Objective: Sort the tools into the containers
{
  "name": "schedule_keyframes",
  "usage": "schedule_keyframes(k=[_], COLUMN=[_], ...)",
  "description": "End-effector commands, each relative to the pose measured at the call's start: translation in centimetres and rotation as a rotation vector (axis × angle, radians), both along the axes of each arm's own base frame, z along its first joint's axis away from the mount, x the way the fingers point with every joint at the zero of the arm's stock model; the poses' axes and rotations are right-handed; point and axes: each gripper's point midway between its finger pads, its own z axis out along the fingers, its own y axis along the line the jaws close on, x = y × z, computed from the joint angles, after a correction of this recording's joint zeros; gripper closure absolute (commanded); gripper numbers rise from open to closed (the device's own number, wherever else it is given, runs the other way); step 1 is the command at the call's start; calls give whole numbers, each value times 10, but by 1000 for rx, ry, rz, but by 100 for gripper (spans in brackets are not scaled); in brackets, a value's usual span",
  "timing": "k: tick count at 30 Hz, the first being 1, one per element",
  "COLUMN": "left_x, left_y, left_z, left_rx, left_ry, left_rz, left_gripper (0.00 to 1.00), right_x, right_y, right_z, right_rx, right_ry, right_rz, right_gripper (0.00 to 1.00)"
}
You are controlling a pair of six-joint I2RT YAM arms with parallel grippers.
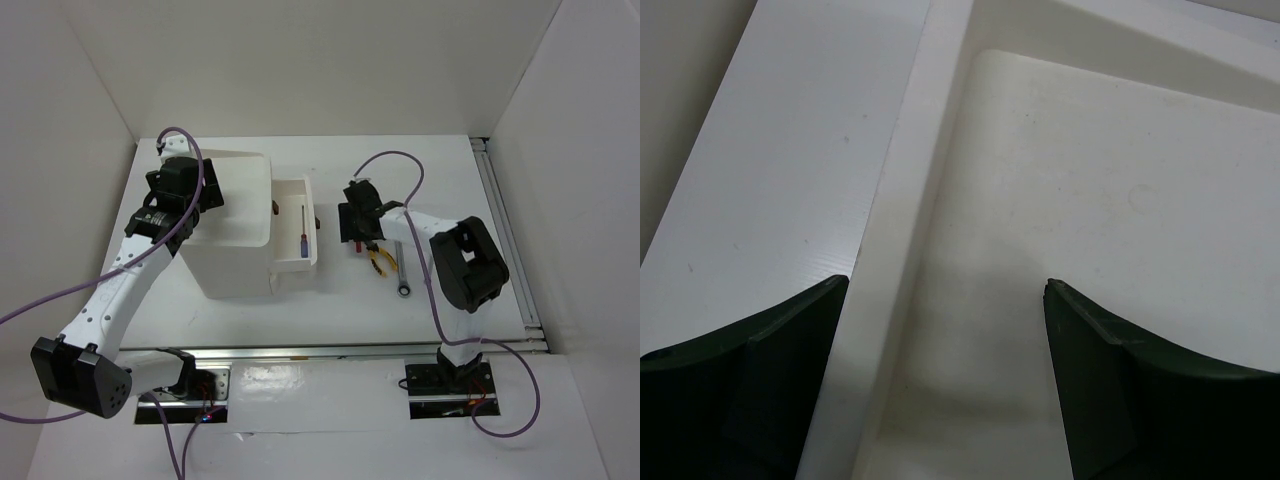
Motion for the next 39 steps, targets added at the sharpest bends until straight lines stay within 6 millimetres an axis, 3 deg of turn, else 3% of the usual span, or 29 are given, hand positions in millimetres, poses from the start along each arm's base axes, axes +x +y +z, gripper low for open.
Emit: schedule_keyframes(k=[1, 4, 9, 15, 19, 21, 25, 31, 39], left_x=[-33, -33, -33, -33, -33, -33, -34, -34, -34], left_y=[-31, -31, -32, -32, -32, -31, -33, -33, -33], left_z=[-70, -70, -73, -73, -73, -70, -71, -71, -71], left_rx=[-45, -45, -44, -43, -43, -45, -51, -51, -51], left_ry=[284, 284, 292, 293, 293, 284, 285, 285, 285], left_rz=[-142, -142, -141, -141, -141, -142, -149, -149, -149], left_gripper=[11, 11, 11, 11, 11, 11, 11, 11, 11], right_x=[13, 12, 3, -14, -17, -20, -20, -14, -9], right_y=[7, 4, 12, 23, 22, 20, 18, 17, 0], right_z=[9, 4, 22, 28, 25, 11, 8, 25, 11], right_rx=[-3, -19, 19, 24, 12, -7, -19, -1, 9], right_ry=[-33, -21, -53, -61, -60, -31, -27, -64, -31], right_rz=[-5, -11, -5, 11, 2, 2, -3, -5, -31], right_gripper=[34, 35, 36, 40, 40, 40, 40, 40, 42])
